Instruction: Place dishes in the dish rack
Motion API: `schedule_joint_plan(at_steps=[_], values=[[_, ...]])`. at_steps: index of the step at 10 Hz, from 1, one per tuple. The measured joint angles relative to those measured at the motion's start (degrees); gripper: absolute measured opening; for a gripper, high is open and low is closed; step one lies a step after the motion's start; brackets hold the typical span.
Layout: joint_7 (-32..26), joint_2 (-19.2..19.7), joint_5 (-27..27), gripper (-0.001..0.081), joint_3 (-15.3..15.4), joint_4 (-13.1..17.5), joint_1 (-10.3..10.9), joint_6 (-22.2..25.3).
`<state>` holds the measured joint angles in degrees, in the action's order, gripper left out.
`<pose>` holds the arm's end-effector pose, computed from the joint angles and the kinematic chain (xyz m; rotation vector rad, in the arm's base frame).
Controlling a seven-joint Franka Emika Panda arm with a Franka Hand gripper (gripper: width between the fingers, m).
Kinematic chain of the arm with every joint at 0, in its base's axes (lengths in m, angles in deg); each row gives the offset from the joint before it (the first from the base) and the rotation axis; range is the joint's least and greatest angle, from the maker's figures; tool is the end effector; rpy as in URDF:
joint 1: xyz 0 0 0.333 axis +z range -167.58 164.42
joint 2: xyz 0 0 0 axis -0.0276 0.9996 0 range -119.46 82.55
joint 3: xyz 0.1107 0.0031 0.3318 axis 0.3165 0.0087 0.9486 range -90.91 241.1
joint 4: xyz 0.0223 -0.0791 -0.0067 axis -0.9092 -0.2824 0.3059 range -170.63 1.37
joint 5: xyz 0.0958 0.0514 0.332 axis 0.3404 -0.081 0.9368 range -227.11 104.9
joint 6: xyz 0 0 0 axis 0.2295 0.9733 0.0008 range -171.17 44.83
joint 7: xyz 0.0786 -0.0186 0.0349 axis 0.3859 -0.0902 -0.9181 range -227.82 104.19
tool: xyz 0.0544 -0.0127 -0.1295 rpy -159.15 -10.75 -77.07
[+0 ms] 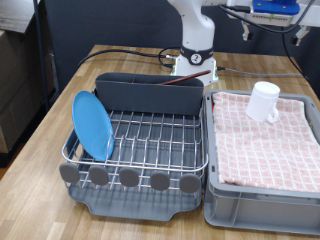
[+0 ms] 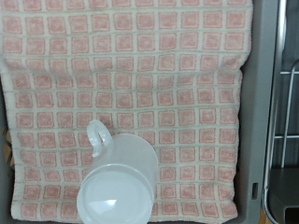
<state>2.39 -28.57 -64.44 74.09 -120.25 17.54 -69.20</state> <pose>0.4233 0.1324 0.4756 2.8446 -1.1693 0.0007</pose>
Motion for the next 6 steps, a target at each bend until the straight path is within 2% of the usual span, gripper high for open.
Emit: schedule_joint_plan(at_steps=[2,4,6], values=[[-0.73,0.13,-0.04,0.0803,1.8,0.56,0.25,2.02],[-4.33,1.16,-0.1,0.0803,3.53,1.45,0.85,5.14],[-6.89,2.9,-0.3,0.0803,5.11,1.76,1.39,5.57]])
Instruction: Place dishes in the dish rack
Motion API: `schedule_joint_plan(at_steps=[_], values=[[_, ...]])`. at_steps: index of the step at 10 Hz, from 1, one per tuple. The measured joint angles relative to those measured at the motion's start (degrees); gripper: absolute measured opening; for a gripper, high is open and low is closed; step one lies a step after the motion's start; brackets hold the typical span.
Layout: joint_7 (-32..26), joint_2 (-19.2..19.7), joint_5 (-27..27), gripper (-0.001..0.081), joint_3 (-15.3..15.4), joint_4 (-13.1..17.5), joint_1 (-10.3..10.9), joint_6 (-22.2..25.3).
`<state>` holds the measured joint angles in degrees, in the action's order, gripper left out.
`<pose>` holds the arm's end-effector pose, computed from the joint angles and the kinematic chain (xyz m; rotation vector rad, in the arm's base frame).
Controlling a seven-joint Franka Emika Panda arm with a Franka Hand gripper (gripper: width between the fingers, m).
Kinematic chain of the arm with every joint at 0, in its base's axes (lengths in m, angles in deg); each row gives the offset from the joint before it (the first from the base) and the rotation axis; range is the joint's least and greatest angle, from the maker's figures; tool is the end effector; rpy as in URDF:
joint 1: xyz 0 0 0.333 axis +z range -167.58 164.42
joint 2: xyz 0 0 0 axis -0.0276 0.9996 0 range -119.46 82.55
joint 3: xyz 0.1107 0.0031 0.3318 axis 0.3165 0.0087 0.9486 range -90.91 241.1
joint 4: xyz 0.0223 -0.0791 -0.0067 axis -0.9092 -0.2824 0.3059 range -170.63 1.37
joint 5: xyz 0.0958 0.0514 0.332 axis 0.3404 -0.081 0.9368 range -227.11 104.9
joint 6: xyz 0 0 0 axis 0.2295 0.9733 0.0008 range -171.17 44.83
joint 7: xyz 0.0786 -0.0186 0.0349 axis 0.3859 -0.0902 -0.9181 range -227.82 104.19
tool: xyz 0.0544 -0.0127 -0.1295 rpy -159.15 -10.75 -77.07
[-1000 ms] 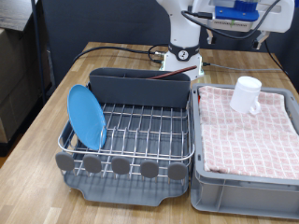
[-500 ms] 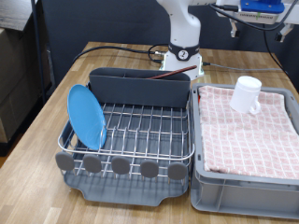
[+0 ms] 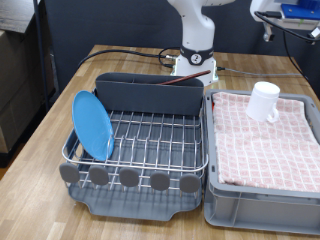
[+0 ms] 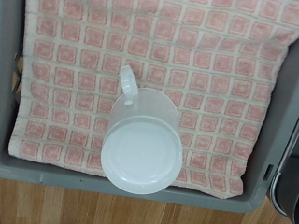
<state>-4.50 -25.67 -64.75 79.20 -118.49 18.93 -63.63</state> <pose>0.4050 0.1791 0.4588 2.8716 -0.8069 -0.1148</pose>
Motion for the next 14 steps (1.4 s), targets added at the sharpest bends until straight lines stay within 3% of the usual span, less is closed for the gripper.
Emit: schedule_joint_plan(at_steps=[8,10,14], values=[[-4.28,10.21,0.04,0.0803,3.21,-1.12,0.13,-8.43],[-5.54,11.18,0.04,0.0803,3.65,-2.72,0.13,-11.88],[-6.57,12.8,0.13,0.0803,3.19,-2.61,-0.1,-12.77]])
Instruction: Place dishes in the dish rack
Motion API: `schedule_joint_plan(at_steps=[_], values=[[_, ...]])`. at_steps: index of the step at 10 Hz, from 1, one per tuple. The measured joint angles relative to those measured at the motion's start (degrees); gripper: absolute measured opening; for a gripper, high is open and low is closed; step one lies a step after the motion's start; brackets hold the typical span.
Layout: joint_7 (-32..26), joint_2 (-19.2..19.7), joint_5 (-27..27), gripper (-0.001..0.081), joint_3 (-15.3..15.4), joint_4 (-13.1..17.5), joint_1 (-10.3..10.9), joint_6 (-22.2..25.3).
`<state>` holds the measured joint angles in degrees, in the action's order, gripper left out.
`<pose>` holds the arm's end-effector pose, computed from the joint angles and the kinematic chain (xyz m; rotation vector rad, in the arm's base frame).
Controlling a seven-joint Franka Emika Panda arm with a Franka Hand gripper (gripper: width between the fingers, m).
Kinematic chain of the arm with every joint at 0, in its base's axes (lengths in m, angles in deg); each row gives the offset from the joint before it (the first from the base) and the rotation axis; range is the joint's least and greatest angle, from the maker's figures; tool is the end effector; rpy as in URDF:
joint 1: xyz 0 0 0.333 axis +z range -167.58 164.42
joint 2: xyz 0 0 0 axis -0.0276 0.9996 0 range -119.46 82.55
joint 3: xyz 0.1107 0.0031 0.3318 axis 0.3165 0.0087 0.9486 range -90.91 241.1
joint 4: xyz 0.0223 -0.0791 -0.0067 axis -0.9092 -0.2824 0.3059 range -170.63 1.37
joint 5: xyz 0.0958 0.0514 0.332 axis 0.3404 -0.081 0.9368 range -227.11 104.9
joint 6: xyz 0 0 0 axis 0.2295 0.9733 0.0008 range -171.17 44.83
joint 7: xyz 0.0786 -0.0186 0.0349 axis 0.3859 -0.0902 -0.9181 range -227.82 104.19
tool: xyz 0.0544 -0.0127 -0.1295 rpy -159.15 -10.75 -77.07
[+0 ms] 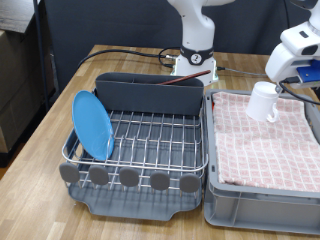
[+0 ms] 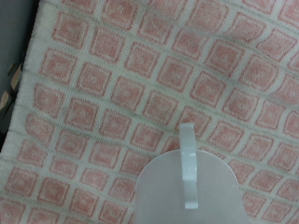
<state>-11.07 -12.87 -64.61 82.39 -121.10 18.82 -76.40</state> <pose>0.4281 0.2189 0.3514 2.9268 -0.5404 -0.2024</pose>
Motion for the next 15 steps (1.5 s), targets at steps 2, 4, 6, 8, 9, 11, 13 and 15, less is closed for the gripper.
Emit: schedule_joint_plan(at_steps=[2,4,6,8,9,11,13,15], values=[[-0.76,2.37,0.0,0.0803,-0.33,0.0,-0.06,-2.0],[-0.92,4.48,-0.01,0.0803,-0.52,-0.16,-0.06,-3.72],[-0.89,6.06,-0.01,0.0803,-0.78,-0.76,-0.06,-4.92],[-0.89,7.04,-0.01,0.0803,-1.04,-1.78,-0.07,-5.72],[-0.93,7.43,-0.01,0.0803,-1.18,-2.14,-0.07,-5.76],[-1.19,7.67,-0.01,0.0803,-1.48,-3.06,-0.14,-5.82],[-1.43,7.67,-0.02,0.0803,-1.77,-3.81,-0.17,-6.43],[-2.07,7.67,-0.03,0.0803,-2.03,-4.39,-0.17,-6.99]])
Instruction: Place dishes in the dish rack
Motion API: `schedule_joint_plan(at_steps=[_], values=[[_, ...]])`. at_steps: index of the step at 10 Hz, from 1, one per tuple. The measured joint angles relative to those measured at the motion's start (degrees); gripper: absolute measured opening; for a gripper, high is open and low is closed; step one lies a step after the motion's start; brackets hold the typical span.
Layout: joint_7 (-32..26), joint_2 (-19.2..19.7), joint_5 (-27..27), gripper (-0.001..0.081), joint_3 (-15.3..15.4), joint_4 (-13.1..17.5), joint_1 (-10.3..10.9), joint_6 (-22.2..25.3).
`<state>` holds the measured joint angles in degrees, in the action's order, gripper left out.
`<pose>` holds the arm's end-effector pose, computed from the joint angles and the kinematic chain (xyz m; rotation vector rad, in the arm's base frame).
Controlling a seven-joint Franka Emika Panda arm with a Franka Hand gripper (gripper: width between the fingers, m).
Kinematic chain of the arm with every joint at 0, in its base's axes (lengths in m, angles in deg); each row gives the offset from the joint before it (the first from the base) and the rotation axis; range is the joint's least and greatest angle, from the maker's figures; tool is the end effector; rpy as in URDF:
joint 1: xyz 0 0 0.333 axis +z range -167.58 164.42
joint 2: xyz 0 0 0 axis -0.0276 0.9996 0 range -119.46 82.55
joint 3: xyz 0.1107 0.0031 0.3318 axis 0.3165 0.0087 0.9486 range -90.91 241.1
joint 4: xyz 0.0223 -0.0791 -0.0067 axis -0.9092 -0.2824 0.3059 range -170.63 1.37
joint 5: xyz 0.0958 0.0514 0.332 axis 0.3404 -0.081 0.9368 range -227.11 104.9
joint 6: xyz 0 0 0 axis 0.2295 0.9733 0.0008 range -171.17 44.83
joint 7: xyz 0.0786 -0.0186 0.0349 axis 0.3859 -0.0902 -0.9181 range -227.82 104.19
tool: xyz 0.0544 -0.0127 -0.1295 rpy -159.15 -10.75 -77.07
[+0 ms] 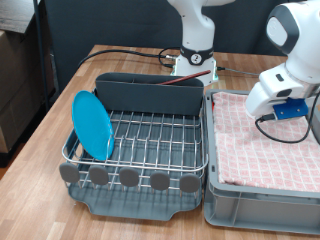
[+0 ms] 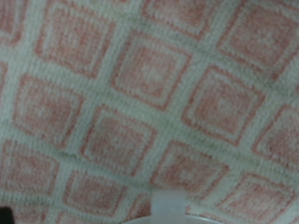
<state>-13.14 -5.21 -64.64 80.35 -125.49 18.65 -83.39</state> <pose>0.4254 0.1991 0.2680 2.8825 -0.5235 -0.3254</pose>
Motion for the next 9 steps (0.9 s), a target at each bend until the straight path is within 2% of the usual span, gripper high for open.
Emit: schedule_joint_plan(at_steps=[1,2,3,4,5,6,7,9], values=[[-0.11,0.0,0.0,0.0803,-0.08,-0.11,0.0,-0.02],[-0.18,0.01,0.0,0.0608,-0.14,-0.16,0.0,-0.02],[-0.23,0.02,0.0,0.0446,-0.18,-0.18,-0.01,-0.02],[-0.29,0.03,0.0,0.0446,-0.22,-0.18,-0.03,-0.02],[-0.62,0.03,0.0,0.028,-0.25,-0.17,-0.04,-0.02],[-0.91,0.03,0.0,0.028,-0.29,-0.14,-0.04,-0.02],[-0.95,0.03,0.0,0.01,-0.34,-0.01,-0.05,-0.02],[-0.95,0.03,0.48,0.0072,-0.43,0.52,-0.11,-0.02]])
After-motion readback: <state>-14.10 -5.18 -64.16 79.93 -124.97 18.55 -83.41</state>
